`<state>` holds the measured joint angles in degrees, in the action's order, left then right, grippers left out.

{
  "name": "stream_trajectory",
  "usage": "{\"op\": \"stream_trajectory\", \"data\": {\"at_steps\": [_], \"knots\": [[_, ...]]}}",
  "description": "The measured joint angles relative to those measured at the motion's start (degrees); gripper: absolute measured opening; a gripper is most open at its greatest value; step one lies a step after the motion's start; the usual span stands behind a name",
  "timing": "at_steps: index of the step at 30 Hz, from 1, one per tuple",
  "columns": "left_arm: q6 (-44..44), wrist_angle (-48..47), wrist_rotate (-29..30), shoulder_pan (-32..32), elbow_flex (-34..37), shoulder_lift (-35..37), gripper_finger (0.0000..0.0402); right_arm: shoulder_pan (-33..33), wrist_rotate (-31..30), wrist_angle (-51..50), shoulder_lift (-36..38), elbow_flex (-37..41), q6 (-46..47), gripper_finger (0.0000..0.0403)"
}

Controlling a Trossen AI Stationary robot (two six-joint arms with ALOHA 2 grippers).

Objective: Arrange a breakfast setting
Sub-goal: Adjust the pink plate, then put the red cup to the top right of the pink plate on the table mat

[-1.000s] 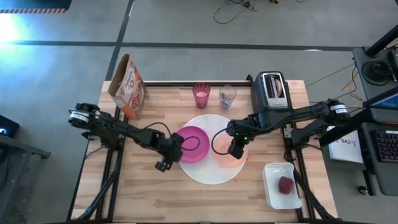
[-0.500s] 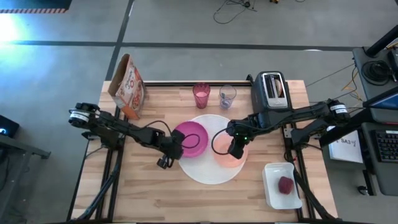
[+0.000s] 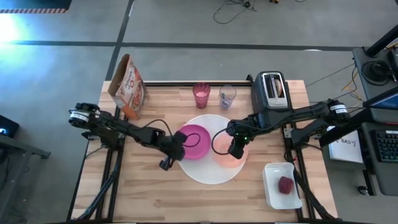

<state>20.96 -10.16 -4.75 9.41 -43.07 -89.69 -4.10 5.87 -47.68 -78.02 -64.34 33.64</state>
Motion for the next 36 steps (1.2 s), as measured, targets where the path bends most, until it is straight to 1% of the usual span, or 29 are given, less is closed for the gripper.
{"op": "stream_trajectory", "data": {"at_steps": [3, 7, 14, 20, 30, 34, 36], "knots": [[-0.48, 0.88, -0.87, 1.27, 0.02, 0.0, 0.0001, 0.0, 0.0, 0.0, 0.0, 0.0, -0.39, 0.0082], [-0.7, 2.55, -4.62, 2.11, 0.02, 0.0, 0.0001, 0.0, 0.0, 0.02, 0.0, 0.0, -0.55, 0.0078], [-3.93, 3.07, -4.85, 2.18, 0.03, 0.0, 0.0005, 0.0, 0.0, 0.02, 0.0, 0.0, -0.63, 0.0073], [-8.43, 2.69, -5.15, 2.28, 0.13, -0.04, 0.0037, 0.0, 0.02, 0.01, 0.0, 0.0, -0.67, 0.0073], [-8.17, 2.88, -4.78, 2.93, -0.23, -0.04, 0.009, 0.0, 0.02, 0.02, 0.0, 0.0, -0.69, 0.0073], [-8.01, 2.64, -3.94, 3.2, -0.47, 0.01, 0.0102, 0.13, 0.02, 0.02, 0.0, 0.0, -0.67, 0.0073], [-7.33, 0.78, -3.28, 3.3, -1.17, 0.08, 0.0103, 0.45, 0.0, 0.06, 0.01, 0.0, -0.67, 0.0073]]}}
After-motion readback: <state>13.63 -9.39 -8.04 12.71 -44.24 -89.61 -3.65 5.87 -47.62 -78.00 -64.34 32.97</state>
